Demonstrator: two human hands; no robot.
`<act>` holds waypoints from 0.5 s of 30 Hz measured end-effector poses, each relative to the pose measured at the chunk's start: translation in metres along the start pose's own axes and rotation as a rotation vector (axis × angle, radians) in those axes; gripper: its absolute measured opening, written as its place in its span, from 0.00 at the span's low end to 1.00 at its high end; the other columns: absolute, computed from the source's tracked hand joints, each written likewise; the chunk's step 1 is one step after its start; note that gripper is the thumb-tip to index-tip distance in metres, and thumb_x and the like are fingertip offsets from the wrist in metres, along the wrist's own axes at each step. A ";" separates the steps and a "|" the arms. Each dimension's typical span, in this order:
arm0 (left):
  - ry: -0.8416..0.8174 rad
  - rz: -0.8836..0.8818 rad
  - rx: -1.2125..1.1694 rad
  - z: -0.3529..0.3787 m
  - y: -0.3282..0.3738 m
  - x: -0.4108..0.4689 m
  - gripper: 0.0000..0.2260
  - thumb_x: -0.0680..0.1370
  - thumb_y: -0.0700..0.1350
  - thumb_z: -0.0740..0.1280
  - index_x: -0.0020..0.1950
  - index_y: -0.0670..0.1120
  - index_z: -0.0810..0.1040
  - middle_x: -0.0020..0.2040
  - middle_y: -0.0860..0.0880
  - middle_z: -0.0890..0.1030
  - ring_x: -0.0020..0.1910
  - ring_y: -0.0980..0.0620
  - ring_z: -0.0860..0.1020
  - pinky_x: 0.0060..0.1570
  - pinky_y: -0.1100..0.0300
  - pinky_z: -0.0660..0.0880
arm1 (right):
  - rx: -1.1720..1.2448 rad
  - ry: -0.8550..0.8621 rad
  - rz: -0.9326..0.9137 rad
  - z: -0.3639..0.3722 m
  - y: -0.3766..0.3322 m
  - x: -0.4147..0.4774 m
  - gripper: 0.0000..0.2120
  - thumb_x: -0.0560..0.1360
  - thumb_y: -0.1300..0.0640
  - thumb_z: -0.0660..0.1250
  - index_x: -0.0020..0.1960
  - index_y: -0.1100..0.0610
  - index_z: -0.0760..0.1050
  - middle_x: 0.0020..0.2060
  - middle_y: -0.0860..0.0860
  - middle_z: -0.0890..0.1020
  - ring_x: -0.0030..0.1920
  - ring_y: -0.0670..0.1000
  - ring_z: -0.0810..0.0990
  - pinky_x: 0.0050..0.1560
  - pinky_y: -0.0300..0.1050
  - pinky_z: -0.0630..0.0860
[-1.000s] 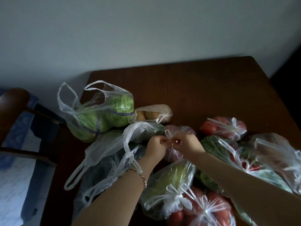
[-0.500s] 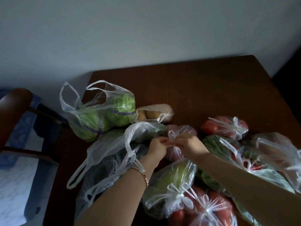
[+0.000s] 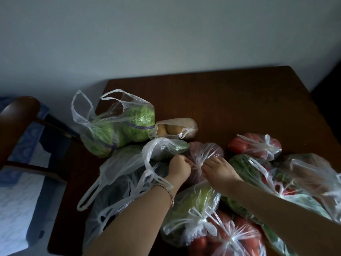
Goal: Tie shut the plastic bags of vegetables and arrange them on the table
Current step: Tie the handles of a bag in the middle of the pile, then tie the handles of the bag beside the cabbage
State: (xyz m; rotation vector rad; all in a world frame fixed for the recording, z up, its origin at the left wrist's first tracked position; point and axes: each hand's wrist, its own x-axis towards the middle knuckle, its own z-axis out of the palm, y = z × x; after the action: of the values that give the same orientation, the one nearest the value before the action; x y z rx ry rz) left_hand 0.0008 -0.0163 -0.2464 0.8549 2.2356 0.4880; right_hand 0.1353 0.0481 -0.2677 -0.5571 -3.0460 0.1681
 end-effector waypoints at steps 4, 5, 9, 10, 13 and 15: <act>0.039 0.175 0.326 -0.009 0.015 -0.011 0.09 0.77 0.37 0.59 0.52 0.41 0.78 0.53 0.43 0.80 0.54 0.45 0.77 0.55 0.54 0.72 | 0.240 -0.059 0.153 -0.003 0.000 0.002 0.05 0.69 0.59 0.63 0.38 0.54 0.78 0.38 0.49 0.81 0.41 0.52 0.81 0.43 0.45 0.77; 0.029 0.236 0.366 -0.017 0.022 -0.014 0.08 0.78 0.38 0.60 0.51 0.41 0.78 0.52 0.44 0.79 0.51 0.46 0.77 0.54 0.54 0.72 | 0.310 -0.090 0.236 -0.006 0.003 0.006 0.05 0.71 0.60 0.64 0.44 0.55 0.78 0.43 0.50 0.81 0.46 0.52 0.80 0.48 0.46 0.76; 0.084 0.393 0.175 -0.069 0.053 -0.025 0.09 0.78 0.41 0.61 0.46 0.41 0.80 0.36 0.48 0.79 0.33 0.53 0.75 0.36 0.58 0.74 | 0.687 0.021 0.541 -0.038 0.012 0.030 0.07 0.72 0.61 0.65 0.49 0.57 0.77 0.47 0.55 0.80 0.46 0.54 0.79 0.48 0.44 0.73; 0.167 0.420 0.147 -0.084 0.058 -0.023 0.09 0.78 0.41 0.61 0.47 0.42 0.80 0.38 0.48 0.81 0.35 0.52 0.78 0.37 0.57 0.76 | 0.719 0.099 0.564 -0.047 0.011 0.040 0.06 0.72 0.58 0.66 0.48 0.58 0.76 0.46 0.55 0.80 0.45 0.53 0.78 0.47 0.45 0.73; 0.350 0.332 0.227 -0.120 0.063 -0.005 0.08 0.78 0.43 0.60 0.50 0.44 0.78 0.46 0.48 0.80 0.39 0.51 0.77 0.31 0.60 0.71 | 0.808 0.107 0.694 -0.075 -0.002 0.071 0.18 0.73 0.42 0.62 0.48 0.57 0.73 0.41 0.52 0.78 0.41 0.51 0.77 0.40 0.46 0.73; 0.318 0.088 0.260 -0.129 0.048 0.018 0.08 0.78 0.43 0.61 0.52 0.42 0.77 0.47 0.45 0.80 0.40 0.49 0.78 0.28 0.64 0.66 | 0.829 -0.017 0.810 -0.084 -0.011 0.098 0.27 0.72 0.35 0.58 0.54 0.59 0.69 0.45 0.54 0.79 0.45 0.53 0.79 0.42 0.47 0.75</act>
State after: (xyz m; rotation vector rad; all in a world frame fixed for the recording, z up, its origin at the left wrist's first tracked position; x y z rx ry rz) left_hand -0.0799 0.0178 -0.1383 1.0752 2.6021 0.4011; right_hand 0.0450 0.0809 -0.1809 -1.5682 -2.2169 1.3310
